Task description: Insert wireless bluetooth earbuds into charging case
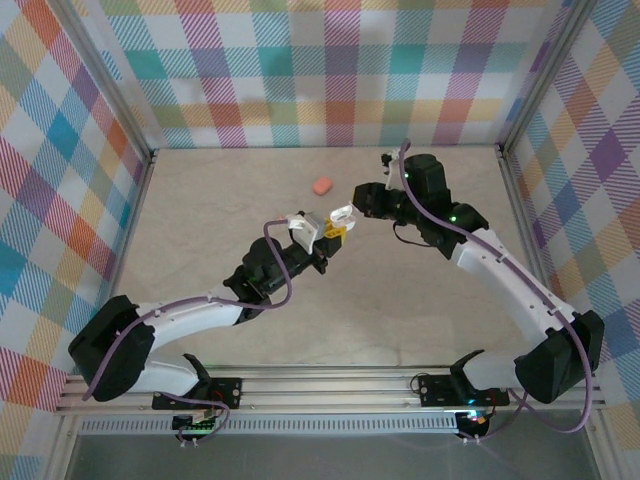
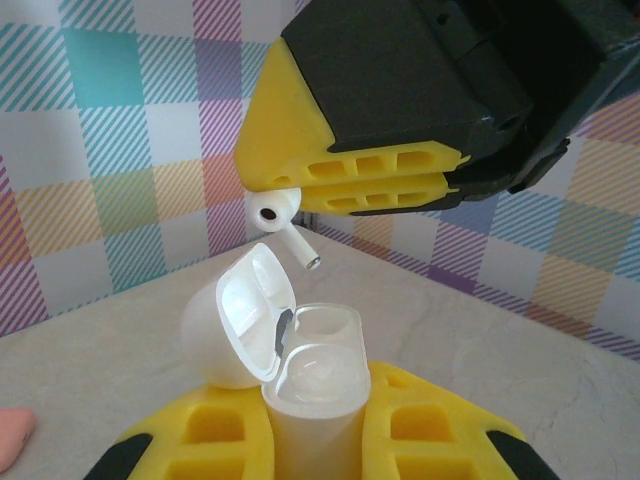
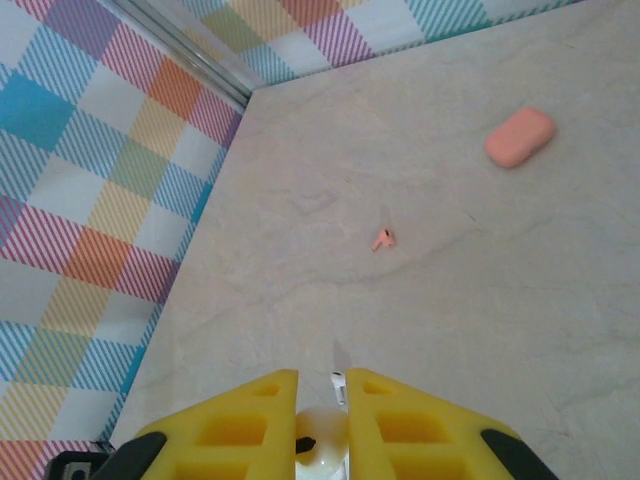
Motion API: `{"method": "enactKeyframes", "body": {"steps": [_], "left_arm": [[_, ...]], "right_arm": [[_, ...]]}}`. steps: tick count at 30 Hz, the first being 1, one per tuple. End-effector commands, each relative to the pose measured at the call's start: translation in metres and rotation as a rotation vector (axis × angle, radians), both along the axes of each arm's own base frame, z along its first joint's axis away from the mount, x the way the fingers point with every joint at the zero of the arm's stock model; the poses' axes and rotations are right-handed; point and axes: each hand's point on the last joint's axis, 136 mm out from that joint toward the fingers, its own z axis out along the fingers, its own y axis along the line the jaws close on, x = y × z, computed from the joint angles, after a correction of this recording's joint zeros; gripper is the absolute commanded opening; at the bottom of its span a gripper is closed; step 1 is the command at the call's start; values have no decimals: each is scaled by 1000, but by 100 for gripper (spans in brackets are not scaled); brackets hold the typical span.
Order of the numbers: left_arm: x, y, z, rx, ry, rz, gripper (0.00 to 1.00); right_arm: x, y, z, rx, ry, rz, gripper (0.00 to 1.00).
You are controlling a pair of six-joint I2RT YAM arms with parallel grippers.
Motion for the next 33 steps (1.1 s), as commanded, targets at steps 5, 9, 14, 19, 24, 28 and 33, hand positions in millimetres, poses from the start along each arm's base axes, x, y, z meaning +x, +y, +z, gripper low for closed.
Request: {"method": "enactKeyframes", "body": {"steps": [5,9,14,19,24,28,33], "left_arm": [[2,-6,24,-88,-20,4,0],[4,-4,26,-113,-10,19,0],[7,3,29,-155,-10,55,0],[5,6,32,-174,-24,59,0],[2,6,32,-177,-27,49,0],[2,7,34,-180,-32,50,0],[2,8,38,-192,-39,53,0]], "right_arm": [[-6,13,23,45,-84,33,18],[-7,13,25,52,-93,26,18],[-5,12,24,51,-103,8,19],[-3,11,19,49,-105,-5,19],[-2,12,15,50,-100,-9,19],[-2,11,13,47,-103,-16,19],[-4,10,9,50,-95,-22,19]]}}
